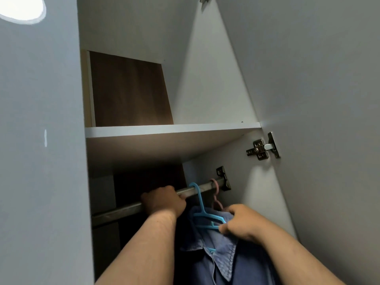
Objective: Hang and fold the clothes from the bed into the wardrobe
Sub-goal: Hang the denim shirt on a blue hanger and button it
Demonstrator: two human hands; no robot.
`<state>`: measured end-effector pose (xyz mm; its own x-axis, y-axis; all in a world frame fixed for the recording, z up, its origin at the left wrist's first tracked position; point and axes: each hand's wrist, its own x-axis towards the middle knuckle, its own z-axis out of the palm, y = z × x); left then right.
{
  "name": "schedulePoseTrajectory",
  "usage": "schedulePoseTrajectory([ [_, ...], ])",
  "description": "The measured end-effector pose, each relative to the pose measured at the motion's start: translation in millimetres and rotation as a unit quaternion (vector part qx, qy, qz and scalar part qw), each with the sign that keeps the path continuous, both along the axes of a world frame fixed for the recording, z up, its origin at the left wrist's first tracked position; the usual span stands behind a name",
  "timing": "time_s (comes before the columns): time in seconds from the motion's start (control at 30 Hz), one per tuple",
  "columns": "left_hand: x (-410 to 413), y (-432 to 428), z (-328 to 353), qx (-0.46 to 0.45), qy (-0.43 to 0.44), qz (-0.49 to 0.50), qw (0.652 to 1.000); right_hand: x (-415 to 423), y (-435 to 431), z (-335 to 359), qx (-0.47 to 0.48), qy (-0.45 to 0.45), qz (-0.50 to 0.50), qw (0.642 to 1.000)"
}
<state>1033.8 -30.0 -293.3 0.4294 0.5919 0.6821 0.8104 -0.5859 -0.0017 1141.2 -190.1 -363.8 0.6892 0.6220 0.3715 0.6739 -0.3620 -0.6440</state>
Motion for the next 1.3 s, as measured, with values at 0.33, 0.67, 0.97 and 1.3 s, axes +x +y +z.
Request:
schedulePoseTrajectory([
  [0.33,0.6,-0.1,0.6,-0.005,0.012,-0.002,1.0,2.3,-7.0,-21.6,0.05,-0.042,-0.115,0.991],
  [0.67,1.5,0.2,2.1,-0.019,0.015,-0.001,1.0,7.9,-10.6,-28.4,0.056,-0.064,-0.207,0.975],
  [0.97,-1.1,-4.4,2.1,-0.032,0.021,0.0,0.999,-18.8,-11.6,-25.2,0.163,-0.149,-0.231,0.948],
  [1.3,-13.1,-43.9,-12.5,0.033,0.067,0.059,0.995,-38.0,-44.5,-37.6,0.062,-0.2,-0.207,0.956],
])
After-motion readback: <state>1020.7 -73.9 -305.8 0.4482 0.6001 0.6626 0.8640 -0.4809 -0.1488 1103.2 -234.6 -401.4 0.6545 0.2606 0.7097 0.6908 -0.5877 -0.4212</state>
